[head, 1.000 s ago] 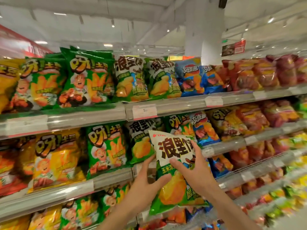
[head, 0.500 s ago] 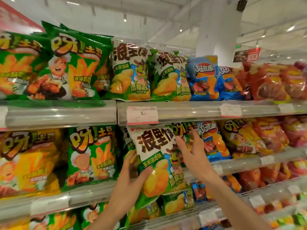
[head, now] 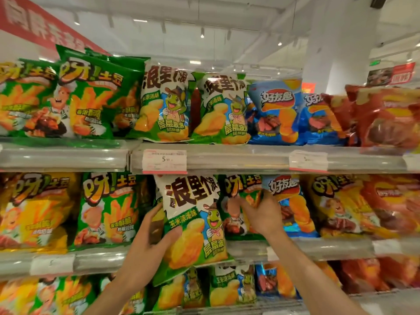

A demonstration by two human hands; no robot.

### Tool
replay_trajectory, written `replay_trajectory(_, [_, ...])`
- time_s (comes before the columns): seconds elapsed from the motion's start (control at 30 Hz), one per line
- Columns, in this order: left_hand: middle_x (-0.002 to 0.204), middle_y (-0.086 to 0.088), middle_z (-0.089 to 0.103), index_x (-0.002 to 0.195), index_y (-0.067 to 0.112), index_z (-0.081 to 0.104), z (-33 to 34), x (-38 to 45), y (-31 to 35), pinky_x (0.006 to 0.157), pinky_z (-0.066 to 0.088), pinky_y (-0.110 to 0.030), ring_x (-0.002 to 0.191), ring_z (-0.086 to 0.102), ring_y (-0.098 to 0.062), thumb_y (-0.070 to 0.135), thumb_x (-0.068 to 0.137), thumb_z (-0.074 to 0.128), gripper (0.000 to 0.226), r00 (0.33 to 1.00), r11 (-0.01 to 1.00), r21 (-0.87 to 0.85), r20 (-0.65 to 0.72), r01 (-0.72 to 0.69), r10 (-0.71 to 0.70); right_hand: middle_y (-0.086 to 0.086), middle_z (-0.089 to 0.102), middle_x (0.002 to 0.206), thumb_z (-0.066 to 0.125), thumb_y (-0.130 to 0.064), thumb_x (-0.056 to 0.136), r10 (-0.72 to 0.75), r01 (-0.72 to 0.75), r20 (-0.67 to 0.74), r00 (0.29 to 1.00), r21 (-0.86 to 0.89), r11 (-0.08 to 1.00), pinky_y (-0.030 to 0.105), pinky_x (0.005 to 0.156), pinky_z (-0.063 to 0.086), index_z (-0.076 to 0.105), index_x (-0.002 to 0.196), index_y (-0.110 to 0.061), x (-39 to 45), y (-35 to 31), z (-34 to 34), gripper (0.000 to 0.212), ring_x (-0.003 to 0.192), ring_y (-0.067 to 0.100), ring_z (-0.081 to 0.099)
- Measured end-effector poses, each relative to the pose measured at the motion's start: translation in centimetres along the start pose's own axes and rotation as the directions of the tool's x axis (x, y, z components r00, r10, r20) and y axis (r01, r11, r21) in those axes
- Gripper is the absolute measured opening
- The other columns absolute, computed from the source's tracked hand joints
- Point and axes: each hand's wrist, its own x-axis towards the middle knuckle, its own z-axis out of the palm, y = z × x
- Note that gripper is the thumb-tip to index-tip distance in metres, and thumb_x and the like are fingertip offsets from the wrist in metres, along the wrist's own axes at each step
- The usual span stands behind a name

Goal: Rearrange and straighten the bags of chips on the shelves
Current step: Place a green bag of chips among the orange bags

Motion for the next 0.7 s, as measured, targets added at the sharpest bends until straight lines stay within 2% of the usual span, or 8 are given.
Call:
replay_trajectory(0.1, [0.11,0.023,0.053,0.131,0.051,0.037,1.1,-0.9,0.7,0.057,0.048,-0.009,0.094,0.057,0.005,0.032,0.086,0.069,0.059,0.998,1.0,0.013,-0.06,0.016,-0.015,0.009,0.061,0.112,0.058,-0.092,0.056,-0.074,0.073,0.007,0.997,0.095,0.993,0.046,0.086,0.055,0.053,0.121,-0.013,-1.2,-1.1,-0.8,0.103,0.102,0.03,0.061])
replay_trajectory(0.17, [0.113,0.019,0.053,0.133,0.05,0.037,1.7,-1.6,1.1,0.061,0.048,-0.013,0.096,0.057,0.002,0.034,0.085,0.069,0.06,0.995,0.999,0.019,-0.091,0.031,-0.029,0.012,0.053,0.123,0.074,-0.071,0.066,-0.119,0.119,-0.01,0.993,0.132,0.984,0.042,0.088,0.052,0.047,0.129,-0.009,-2.3,-2.5,-2.1,0.091,0.11,0.032,0.056])
replay_trajectory(0.23, [0.113,0.02,0.052,0.134,0.05,0.036,2.1,-2.3,1.3,0.06,0.048,-0.015,0.096,0.057,0.002,0.033,0.087,0.068,0.059,0.993,0.998,0.034,-0.115,0.045,-0.04,0.014,0.047,0.132,0.078,-0.058,0.072,-0.139,0.142,-0.025,0.99,0.144,0.979,0.042,0.09,0.047,0.042,0.134,-0.009,-2.2,-2.8,-3.1,0.087,0.118,0.034,0.051])
replay_trajectory(0.33, [0.114,0.019,0.054,0.134,0.049,0.037,3.0,-3.1,1.6,0.053,0.052,-0.012,0.091,0.062,-0.001,0.03,0.089,0.067,0.057,0.989,0.998,0.047,-0.137,0.052,-0.045,0.012,0.044,0.137,0.076,-0.063,0.071,-0.149,0.152,-0.029,0.988,0.155,0.976,0.044,0.092,0.048,0.039,0.137,-0.012,-1.7,-2.1,-5.0,0.091,0.122,0.034,0.05])
replay_trajectory(0.43, [0.117,0.016,0.058,0.135,0.051,0.038,4.1,-2.8,1.8,0.057,0.055,-0.016,0.09,0.068,-0.004,0.035,0.087,0.068,0.058,0.989,0.996,0.074,-0.145,0.049,-0.038,0.008,0.048,0.135,0.07,-0.078,0.062,-0.146,0.146,-0.013,0.989,0.165,0.975,0.045,0.092,0.051,0.039,0.138,-0.02,-1.3,-0.7,-7.5,0.101,0.12,0.032,0.054])
replay_trajectory(0.57, [0.132,0.011,0.056,0.142,0.052,0.032,5.9,-1.5,2.2,0.089,0.057,-0.039,0.116,0.059,-0.011,0.054,0.081,0.068,0.07,0.991,0.985,0.173,-0.137,0.012,0.011,0.003,0.051,0.131,0.071,-0.077,0.06,-0.154,0.152,0.003,0.988,0.14,0.978,0.036,0.087,0.047,0.042,0.138,-0.021,-1.0,1.9,-10.7,0.101,0.119,0.022,0.052])
replay_trajectory(0.63, [0.135,0.014,0.052,0.148,0.045,0.029,7.1,-0.6,2.6,0.096,0.053,-0.04,0.121,0.055,-0.01,0.054,0.083,0.067,0.075,0.99,0.978,0.205,-0.131,-0.021,0.048,0.0,0.056,0.124,0.069,-0.085,0.052,-0.133,0.135,-0.019,0.991,0.146,0.98,0.041,0.089,0.052,0.046,0.133,-0.023,-0.7,3.4,-12.1,0.105,0.111,0.019,0.057])
replay_trajectory(0.7, [0.131,0.015,0.05,0.153,0.038,0.024,8.6,0.4,3.4,0.096,0.051,-0.034,0.114,0.054,-0.006,0.048,0.088,0.065,0.078,0.99,0.966,0.253,-0.12,-0.046,0.079,-0.002,0.058,0.122,0.067,-0.091,0.045,-0.102,0.103,-0.019,0.995,0.146,0.984,0.047,0.09,0.054,0.046,0.133,-0.026,-0.5,4.8,-13.4,0.111,0.109,0.018,0.06])
